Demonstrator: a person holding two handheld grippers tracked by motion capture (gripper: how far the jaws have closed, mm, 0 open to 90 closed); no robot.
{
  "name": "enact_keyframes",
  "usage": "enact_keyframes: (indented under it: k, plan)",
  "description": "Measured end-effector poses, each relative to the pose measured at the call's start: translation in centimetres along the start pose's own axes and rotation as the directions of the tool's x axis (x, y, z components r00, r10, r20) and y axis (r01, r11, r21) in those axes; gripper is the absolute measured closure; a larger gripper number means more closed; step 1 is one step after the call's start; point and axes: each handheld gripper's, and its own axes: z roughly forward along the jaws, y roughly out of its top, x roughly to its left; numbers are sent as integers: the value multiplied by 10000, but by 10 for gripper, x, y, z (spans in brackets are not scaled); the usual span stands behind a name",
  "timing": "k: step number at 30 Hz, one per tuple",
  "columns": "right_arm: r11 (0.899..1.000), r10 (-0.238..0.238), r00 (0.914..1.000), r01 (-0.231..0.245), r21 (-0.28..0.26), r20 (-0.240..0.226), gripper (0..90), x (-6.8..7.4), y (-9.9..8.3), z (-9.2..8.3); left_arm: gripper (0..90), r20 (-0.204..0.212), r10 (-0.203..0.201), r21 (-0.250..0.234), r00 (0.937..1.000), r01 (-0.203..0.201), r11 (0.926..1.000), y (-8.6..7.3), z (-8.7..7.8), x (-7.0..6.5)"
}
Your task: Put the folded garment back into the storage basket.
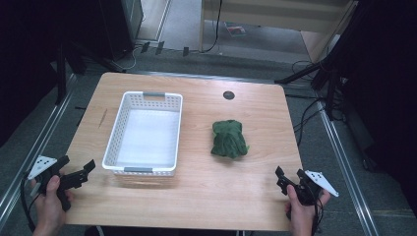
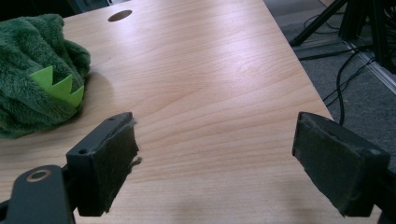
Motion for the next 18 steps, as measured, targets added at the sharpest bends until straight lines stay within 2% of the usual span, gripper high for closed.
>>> enact_keyframes:
  k: [2,5,8,12,15,18]
  plan:
    - [9999,-108,9997,109,-55,198,144,2,0,1,0,6,25,7,10000,-25,10000,0,0,0]
    - [9988,-477,9958,480,-14,783,145,6,1,2,0,66,109,51,9999,-109,9999,0,0,-1]
    - [9985,-541,9955,545,-36,783,146,10,4,0,0,79,120,44,9999,-121,9999,0,0,-1]
    - [9978,-658,9968,659,-7,458,133,19,9,-3,0,72,110,80,9999,-111,9999,0,1,-1]
    - [9971,-755,9958,754,38,511,126,25,13,-4,0,91,118,79,9999,-118,9999,0,1,-2]
    - [9989,-456,9988,455,78,186,5,35,24,-4,0,102,147,68,9998,-148,9999,0,1,-1]
